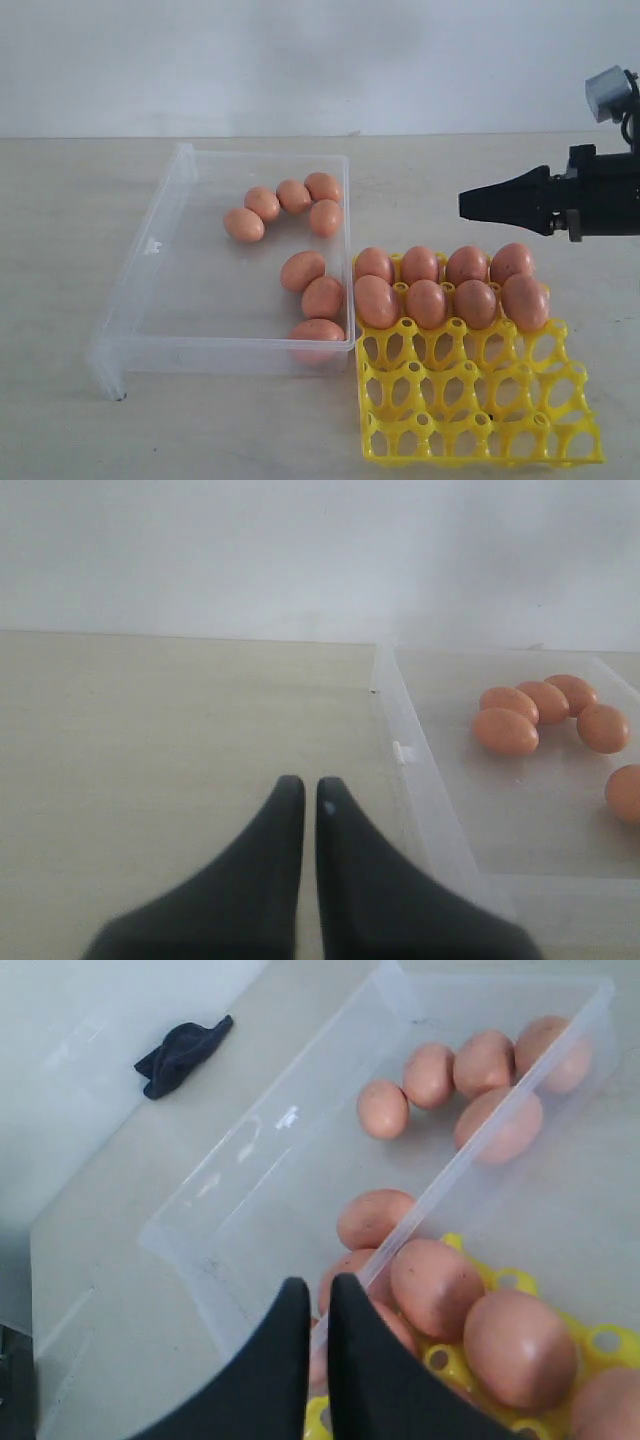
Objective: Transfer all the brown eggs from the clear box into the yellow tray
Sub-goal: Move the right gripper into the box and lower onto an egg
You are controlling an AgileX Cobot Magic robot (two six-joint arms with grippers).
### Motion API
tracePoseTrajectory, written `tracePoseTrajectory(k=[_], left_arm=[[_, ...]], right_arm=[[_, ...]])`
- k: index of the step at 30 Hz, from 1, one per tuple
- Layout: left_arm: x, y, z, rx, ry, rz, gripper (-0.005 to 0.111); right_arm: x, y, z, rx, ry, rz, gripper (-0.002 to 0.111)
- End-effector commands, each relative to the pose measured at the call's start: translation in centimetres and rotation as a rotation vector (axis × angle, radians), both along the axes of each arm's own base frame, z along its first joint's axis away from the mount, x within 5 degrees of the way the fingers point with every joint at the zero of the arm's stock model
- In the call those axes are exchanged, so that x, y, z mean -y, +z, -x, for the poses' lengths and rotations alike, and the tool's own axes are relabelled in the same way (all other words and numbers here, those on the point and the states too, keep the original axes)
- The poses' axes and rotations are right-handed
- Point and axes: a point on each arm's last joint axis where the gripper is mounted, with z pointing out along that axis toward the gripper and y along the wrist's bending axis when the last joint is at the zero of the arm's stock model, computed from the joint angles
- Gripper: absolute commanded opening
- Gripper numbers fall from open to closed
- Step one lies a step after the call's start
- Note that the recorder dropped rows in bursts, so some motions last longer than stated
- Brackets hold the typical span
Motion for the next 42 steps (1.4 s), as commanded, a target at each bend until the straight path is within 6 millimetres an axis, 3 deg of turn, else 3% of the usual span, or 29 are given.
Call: tracePoseTrajectory(k=[1,6,8,12,15,18,22,24,28,30,33,37,40,42], left_arm=[[0.0,0.0,0.0,0.008,0.002,0.001,0.004],[0.0,0.0,0.0,0.008,0.002,0.001,0.004],[0.0,0.0,0.0,0.008,0.002,0.001,0.004],[0.0,0.0,0.0,0.008,0.002,0.001,0.004],[0.0,0.0,0.0,0.008,0.002,0.001,0.004],[0.0,0.0,0.0,0.008,0.002,0.001,0.004],[0.0,0.0,0.0,0.008,0.002,0.001,0.004],[0.0,0.0,0.0,0.008,0.002,0.001,0.004],[0.0,0.0,0.0,0.008,0.002,0.001,0.004],[0.0,0.0,0.0,0.008,0.002,0.001,0.004],[0.0,0.0,0.0,0.008,0.002,0.001,0.004],[0.0,0.0,0.0,0.008,0.002,0.001,0.004],[0.0,0.0,0.0,0.008,0.002,0.001,0.004],[0.0,0.0,0.0,0.008,0.002,0.001,0.004]], right_arm=[[-1.8,1.2,-0.3,0.029,0.066,-0.011,0.000],[-7.0,4.8,-0.2,0.188,0.263,0.039,0.000],[-9.3,5.9,-0.3,0.251,0.285,0.139,0.000],[-14.5,7.8,-1.1,0.370,0.143,0.427,0.000],[-17.4,8.1,-1.5,0.398,-0.017,0.527,0.000],[-19.9,7.6,-1.5,0.399,-0.062,0.556,0.000],[-21.0,6.0,-2.1,0.342,-0.056,0.550,0.000],[-21.1,5.5,-2.6,0.411,-0.034,0.630,0.000],[-20.9,6.5,-2.9,0.682,-0.196,1.030,0.000],[-21.1,7.4,-2.4,0.685,-0.263,1.233,0.000],[-21.6,7.7,-2.2,0.505,-0.094,1.403,0.000],[-23.4,8.2,-2.8,0.197,0.275,1.227,0.000],[-24.4,8.6,-3.5,0.130,0.587,1.142,0.000],[-25.0,8.6,-4.3,0.223,0.763,1.158,0.000]])
